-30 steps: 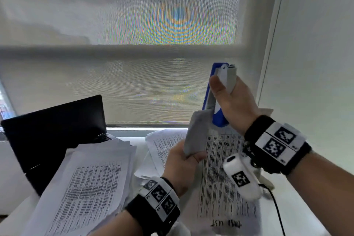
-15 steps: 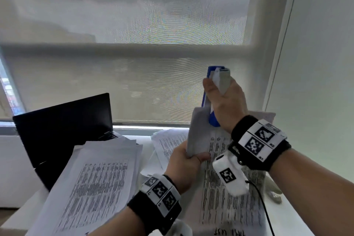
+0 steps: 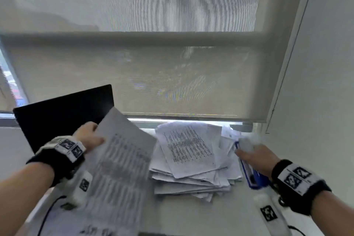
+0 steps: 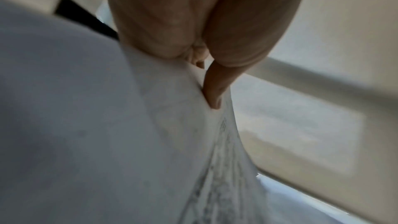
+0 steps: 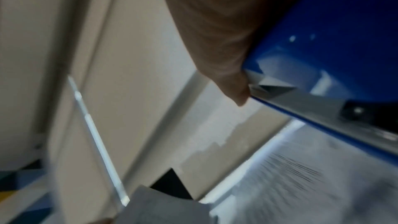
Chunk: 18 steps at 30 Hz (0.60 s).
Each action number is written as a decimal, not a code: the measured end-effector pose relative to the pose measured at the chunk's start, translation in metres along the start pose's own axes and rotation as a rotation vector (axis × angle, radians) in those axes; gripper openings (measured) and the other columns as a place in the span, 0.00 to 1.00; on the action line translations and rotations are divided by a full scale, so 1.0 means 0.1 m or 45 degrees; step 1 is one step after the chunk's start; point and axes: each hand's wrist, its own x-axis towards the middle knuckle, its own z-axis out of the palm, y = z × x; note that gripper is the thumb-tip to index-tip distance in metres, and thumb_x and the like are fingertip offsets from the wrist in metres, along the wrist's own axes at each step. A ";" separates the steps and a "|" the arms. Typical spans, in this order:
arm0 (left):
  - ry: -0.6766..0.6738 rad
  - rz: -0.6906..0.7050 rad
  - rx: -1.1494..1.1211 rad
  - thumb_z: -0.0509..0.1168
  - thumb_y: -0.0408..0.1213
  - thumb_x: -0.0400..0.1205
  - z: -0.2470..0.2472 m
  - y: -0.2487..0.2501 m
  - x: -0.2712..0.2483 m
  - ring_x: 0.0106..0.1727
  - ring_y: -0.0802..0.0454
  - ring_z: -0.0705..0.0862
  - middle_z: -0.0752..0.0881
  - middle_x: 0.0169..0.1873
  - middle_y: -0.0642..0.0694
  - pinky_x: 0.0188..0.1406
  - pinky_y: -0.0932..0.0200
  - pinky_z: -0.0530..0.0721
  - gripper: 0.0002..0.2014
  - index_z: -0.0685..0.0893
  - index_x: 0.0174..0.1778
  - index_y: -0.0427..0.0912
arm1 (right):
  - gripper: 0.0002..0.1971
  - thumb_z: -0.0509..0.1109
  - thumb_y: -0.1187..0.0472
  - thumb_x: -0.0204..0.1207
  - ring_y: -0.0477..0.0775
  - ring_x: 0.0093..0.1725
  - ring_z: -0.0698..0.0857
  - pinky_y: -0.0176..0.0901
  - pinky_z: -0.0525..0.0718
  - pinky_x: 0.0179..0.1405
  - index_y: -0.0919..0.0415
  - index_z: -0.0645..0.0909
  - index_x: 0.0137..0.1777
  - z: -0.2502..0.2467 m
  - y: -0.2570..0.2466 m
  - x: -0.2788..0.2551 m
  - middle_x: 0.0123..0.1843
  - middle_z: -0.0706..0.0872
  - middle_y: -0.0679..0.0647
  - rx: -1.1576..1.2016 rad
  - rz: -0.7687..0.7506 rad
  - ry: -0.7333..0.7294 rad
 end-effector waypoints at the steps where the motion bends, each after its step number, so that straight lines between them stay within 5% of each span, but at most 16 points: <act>1: 0.052 -0.023 0.071 0.72 0.29 0.75 0.00 -0.09 0.10 0.51 0.39 0.80 0.83 0.53 0.33 0.49 0.54 0.74 0.21 0.79 0.64 0.30 | 0.16 0.71 0.49 0.76 0.57 0.40 0.80 0.44 0.77 0.43 0.64 0.78 0.47 0.09 0.15 0.07 0.42 0.82 0.59 -0.055 0.071 -0.040; 4: 0.144 0.009 0.271 0.71 0.29 0.74 0.22 -0.12 0.20 0.58 0.33 0.81 0.81 0.59 0.33 0.59 0.46 0.79 0.29 0.73 0.71 0.38 | 0.25 0.71 0.41 0.71 0.61 0.52 0.85 0.49 0.83 0.54 0.63 0.81 0.54 0.29 0.51 0.33 0.52 0.86 0.61 -0.228 0.241 -0.096; 8: -0.191 0.408 0.403 0.75 0.42 0.76 0.90 0.23 0.02 0.69 0.45 0.78 0.79 0.70 0.45 0.70 0.57 0.73 0.25 0.77 0.69 0.49 | 0.14 0.69 0.49 0.77 0.55 0.47 0.78 0.38 0.73 0.43 0.57 0.74 0.36 0.37 0.54 0.41 0.44 0.81 0.56 -0.362 0.378 -0.180; 12: -0.534 0.741 0.381 0.75 0.54 0.74 1.66 0.69 -0.23 0.69 0.51 0.76 0.78 0.69 0.54 0.71 0.57 0.72 0.26 0.79 0.66 0.54 | 0.19 0.64 0.54 0.81 0.60 0.61 0.82 0.38 0.72 0.46 0.69 0.79 0.63 0.53 0.59 0.66 0.63 0.83 0.64 -0.409 0.478 -0.176; 15: -0.688 0.887 0.458 0.78 0.60 0.66 1.99 0.90 -0.26 0.71 0.50 0.74 0.77 0.69 0.55 0.73 0.52 0.72 0.34 0.78 0.67 0.55 | 0.18 0.58 0.54 0.83 0.60 0.67 0.80 0.44 0.76 0.61 0.63 0.77 0.66 0.55 0.55 0.85 0.67 0.80 0.62 -0.524 0.513 -0.110; 18: -0.777 0.969 0.619 0.78 0.56 0.69 2.12 0.97 -0.24 0.70 0.48 0.75 0.78 0.68 0.50 0.71 0.57 0.71 0.32 0.78 0.67 0.50 | 0.22 0.52 0.50 0.83 0.61 0.70 0.77 0.48 0.75 0.69 0.58 0.76 0.69 0.62 0.68 1.23 0.71 0.78 0.59 -0.571 0.475 -0.044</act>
